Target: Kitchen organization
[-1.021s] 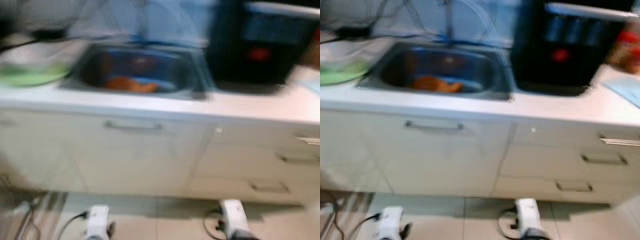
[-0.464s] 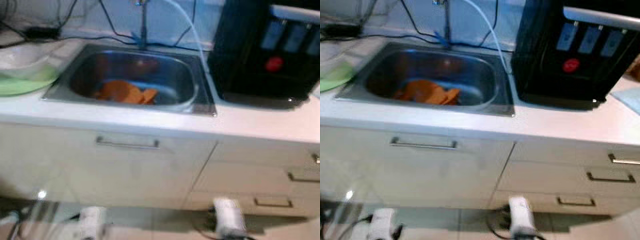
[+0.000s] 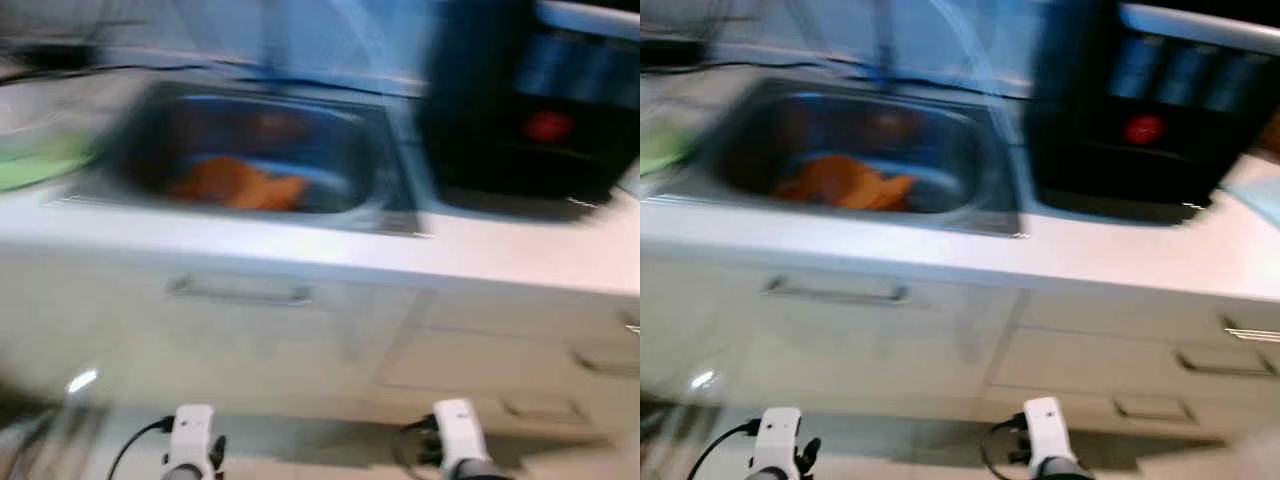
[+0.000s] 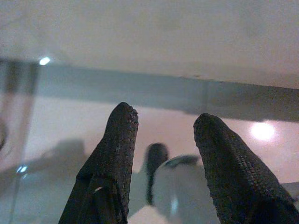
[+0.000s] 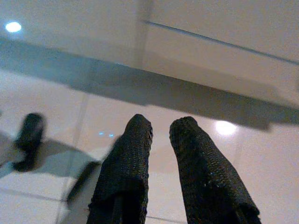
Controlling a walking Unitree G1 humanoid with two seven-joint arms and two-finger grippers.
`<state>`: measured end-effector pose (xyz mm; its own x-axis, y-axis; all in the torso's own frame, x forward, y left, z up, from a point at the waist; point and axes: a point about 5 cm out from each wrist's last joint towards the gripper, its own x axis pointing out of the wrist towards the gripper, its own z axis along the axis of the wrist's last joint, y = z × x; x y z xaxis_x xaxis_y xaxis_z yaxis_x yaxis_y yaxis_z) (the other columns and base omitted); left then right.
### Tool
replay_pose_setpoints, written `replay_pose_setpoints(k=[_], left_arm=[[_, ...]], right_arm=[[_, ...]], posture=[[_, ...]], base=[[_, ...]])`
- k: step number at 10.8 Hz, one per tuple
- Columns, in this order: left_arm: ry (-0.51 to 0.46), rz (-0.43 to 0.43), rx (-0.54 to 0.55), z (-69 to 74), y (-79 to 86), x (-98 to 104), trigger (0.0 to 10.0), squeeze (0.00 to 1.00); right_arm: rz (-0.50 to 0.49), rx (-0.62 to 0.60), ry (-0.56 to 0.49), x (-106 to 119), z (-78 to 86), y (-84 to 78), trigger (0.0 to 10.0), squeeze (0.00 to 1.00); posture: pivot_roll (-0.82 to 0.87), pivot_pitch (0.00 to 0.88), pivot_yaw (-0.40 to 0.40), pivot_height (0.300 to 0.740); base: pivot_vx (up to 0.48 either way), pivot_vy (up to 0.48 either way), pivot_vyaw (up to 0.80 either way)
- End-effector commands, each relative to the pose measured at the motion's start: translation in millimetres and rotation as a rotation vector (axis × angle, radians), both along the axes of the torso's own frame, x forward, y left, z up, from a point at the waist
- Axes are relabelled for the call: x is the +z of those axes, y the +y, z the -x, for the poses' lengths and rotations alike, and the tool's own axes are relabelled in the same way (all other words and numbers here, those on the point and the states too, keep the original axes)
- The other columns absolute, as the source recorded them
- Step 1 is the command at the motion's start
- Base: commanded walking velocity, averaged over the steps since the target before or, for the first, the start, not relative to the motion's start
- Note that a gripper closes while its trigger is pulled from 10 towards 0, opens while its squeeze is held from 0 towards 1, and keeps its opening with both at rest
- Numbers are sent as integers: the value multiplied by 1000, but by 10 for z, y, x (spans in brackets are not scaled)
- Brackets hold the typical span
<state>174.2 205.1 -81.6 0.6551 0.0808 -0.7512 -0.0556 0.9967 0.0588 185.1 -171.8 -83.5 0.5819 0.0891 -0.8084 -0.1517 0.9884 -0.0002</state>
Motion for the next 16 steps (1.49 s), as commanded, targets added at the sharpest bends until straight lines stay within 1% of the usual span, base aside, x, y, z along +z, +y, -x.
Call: replay_pose_setpoints(k=[1, 2, 7, 9, 11, 12, 14, 16], left_arm=[[26, 2, 3, 65, -16, -36, 10000, 0], [28, 2, 2, 67, -18, -37, 10000, 0], [35, -3, -9, 76, -13, -42, 10000, 0], [34, -5, -17, 65, -13, -37, 10000, 0], [41, 1, -46, 48, -20, -33, 10000, 0], [52, 22, -75, 45, -53, -39, 10000, 0], [52, 28, -74, 45, -80, -43, 10000, 0], [57, 29, -70, 46, -86, -46, 10000, 0]], right_arm=[[19, 1, 8, -4, 16, -56, 10000, 0], [20, 1, 9, -5, 18, -56, 10000, 0], [24, -7, 9, -7, 19, -55, 10000, 0], [42, 18, 14, -7, 13, -40, 10000, 0], [42, 56, 3, 0, -8, 19, 10000, 0], [26, 66, -8, 5, -19, 65, 10000, 0], [23, 56, -2, -14, 22, 64, 10000, 0], [18, -1, -7, -12, 29, 1, 10000, 0]], posture=[[223, 63, -76, 725], [222, 62, -76, 725], [222, 45, -73, 725], [227, 33, -72, 725], [226, 26, -70, 725], [226, 28, -69, 725], [220, 25, -69, 725], [208, 19, -70, 725]], base=[[0, 0, 800], [0, 0, 669], [0, 0, 0], [0, 0, 0], [0, 0, 0], [0, 0, 0], [0, 0, 0], [0, 0, 0]])
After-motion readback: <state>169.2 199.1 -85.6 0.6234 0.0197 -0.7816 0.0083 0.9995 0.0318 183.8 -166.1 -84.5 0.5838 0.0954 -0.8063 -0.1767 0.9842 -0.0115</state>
